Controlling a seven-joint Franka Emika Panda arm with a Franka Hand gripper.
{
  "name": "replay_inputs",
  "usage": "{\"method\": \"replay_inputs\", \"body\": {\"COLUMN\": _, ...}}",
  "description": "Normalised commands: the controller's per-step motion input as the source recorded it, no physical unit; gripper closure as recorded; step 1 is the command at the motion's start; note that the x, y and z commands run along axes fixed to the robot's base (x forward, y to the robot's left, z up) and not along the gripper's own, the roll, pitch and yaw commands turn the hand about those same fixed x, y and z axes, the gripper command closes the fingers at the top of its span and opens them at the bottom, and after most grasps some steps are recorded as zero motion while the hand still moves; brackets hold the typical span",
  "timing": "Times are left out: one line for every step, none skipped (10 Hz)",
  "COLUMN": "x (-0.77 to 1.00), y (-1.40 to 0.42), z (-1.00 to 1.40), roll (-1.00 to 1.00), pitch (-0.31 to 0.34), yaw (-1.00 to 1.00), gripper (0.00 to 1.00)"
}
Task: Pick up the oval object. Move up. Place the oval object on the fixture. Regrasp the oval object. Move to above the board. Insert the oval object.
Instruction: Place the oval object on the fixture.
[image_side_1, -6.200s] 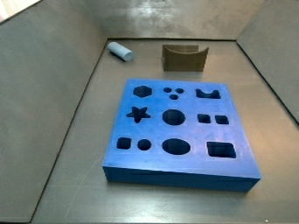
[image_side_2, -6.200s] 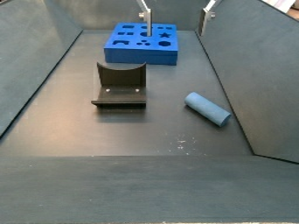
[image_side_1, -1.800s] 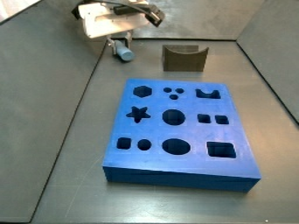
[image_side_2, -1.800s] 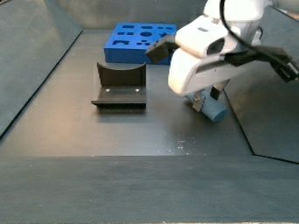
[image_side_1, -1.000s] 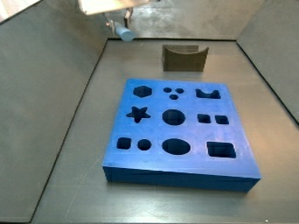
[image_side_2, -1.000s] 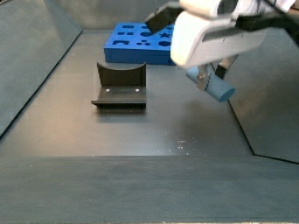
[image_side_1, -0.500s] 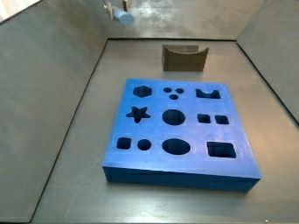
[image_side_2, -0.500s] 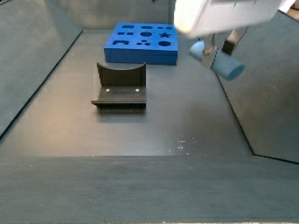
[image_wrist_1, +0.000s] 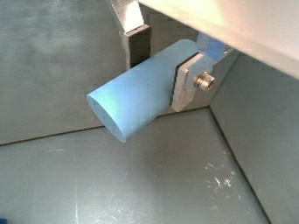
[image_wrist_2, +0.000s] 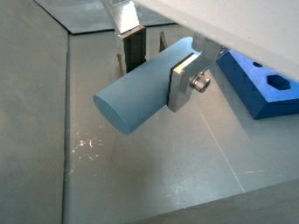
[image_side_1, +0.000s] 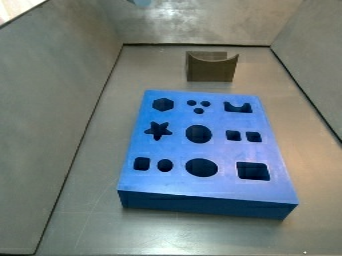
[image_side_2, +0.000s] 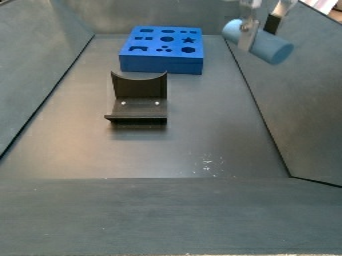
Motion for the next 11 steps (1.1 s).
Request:
{"method": "replay_inputs", "body": {"x": 1.0, "y": -0.29, "z": 0.24, "roll": 0.04, "pitch": 0.417, "yaw": -1.0, "gripper": 1.0}}
{"method": "replay_inputs", "body": {"x": 1.0, "y": -0.25, "z": 0.22, "roll": 0.03, "pitch": 0.467, "yaw": -1.0, "gripper": 1.0}}
{"method": "replay_inputs", "body": {"x": 1.0, "y": -0.23, "z": 0.2, "roll": 0.0, "pitch": 0.498, "yaw": -1.0, "gripper": 1.0}}
{"method": "replay_inputs", "body": {"x": 1.0, "y": -0.22, "z": 0.19, "roll": -0.01, "pitch": 0.535, "yaw": -1.0, "gripper": 1.0}}
{"method": "replay_inputs", "body": {"x": 1.0, "y": -0.2, "z": 0.17, "roll": -0.04, "pitch": 0.531, "yaw": -0.86, "gripper": 1.0}}
{"method": "replay_inputs", "body": {"x": 1.0, "y": -0.18, "z": 0.16, "roll": -0.06, "pitch": 0.446, "yaw": -0.62, "gripper": 1.0}}
{"method": "replay_inputs", "body": {"x": 1.0, "y": -0.17, "z": 0.15, "roll": -0.09, "pitch": 0.355, "yaw": -0.41, "gripper": 1.0}}
{"method": "replay_inputs", "body": {"x": 1.0, "y": -0.15, "z": 0.14, "roll": -0.09, "pitch": 0.266, "yaw": -0.23, "gripper": 1.0}}
{"method": "replay_inputs", "body": {"x": 1.0, "y": -0.14, "z": 0.13, "roll": -0.1, "pitch": 0.223, "yaw": -0.14, "gripper": 1.0}}
{"method": "replay_inputs", "body": {"x": 1.0, "y": -0.13, "z": 0.12, "roll": -0.1, "pitch": 0.202, "yaw": -0.11, "gripper": 1.0}}
{"method": "replay_inputs", "body": {"x": 1.0, "y": -0.11, "z": 0.11, "roll": -0.1, "pitch": 0.178, "yaw": -0.06, "gripper": 1.0}}
